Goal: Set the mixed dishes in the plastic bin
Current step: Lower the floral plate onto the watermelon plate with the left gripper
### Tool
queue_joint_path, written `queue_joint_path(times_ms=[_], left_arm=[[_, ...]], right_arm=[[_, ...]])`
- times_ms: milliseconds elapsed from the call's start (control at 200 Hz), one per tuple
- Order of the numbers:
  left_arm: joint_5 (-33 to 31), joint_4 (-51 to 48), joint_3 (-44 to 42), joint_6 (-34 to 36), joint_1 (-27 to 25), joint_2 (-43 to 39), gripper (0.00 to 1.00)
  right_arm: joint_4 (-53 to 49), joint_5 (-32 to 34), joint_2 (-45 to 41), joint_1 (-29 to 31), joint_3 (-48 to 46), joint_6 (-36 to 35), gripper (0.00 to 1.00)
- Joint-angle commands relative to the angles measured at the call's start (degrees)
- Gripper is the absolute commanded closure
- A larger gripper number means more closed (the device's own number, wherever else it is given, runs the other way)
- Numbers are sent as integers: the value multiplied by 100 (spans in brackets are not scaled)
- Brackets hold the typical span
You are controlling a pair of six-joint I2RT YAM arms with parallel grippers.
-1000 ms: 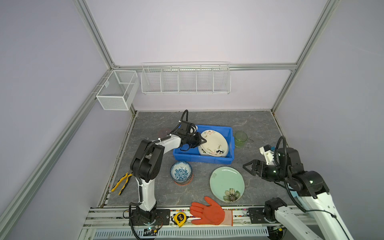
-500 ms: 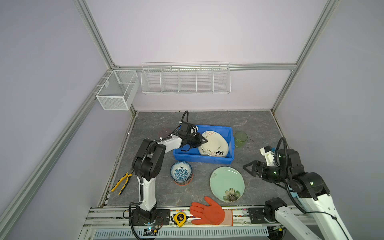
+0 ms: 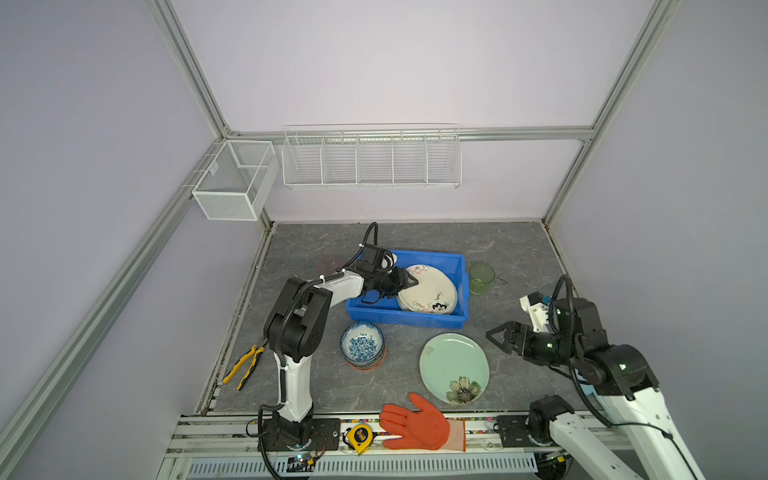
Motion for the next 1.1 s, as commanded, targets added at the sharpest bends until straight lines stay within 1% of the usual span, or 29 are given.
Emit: queue_joint_path(times_ms=[0,310,610,740,830,930,1095], left_arm=[[-162,-308,131,311,-49,-268,38],[-567,-997,379,585,-154,-357,33],[-1080,-1530,547,718,-216,-494,32],[-1170,-1674,582,767,-234,-510,32],[-1176,-2072,824,890,-258,-387,32],[-1143,-1991,790,844,-282,-368,32],[-1354,-2196,919,906,-338,-357,32]], right_arm=[[-65,30,-26,-34,-103,35,12],[-26,7,-6,-32,-103,50,12],[-9,7,34,-29,-103,58,12],[-4,13,81,-34,-101,41,12],[14,9,109,-32,-103,30,12],[36,7,137,-33,-99,26,12],[38,16,142,-30,-103,26,12]])
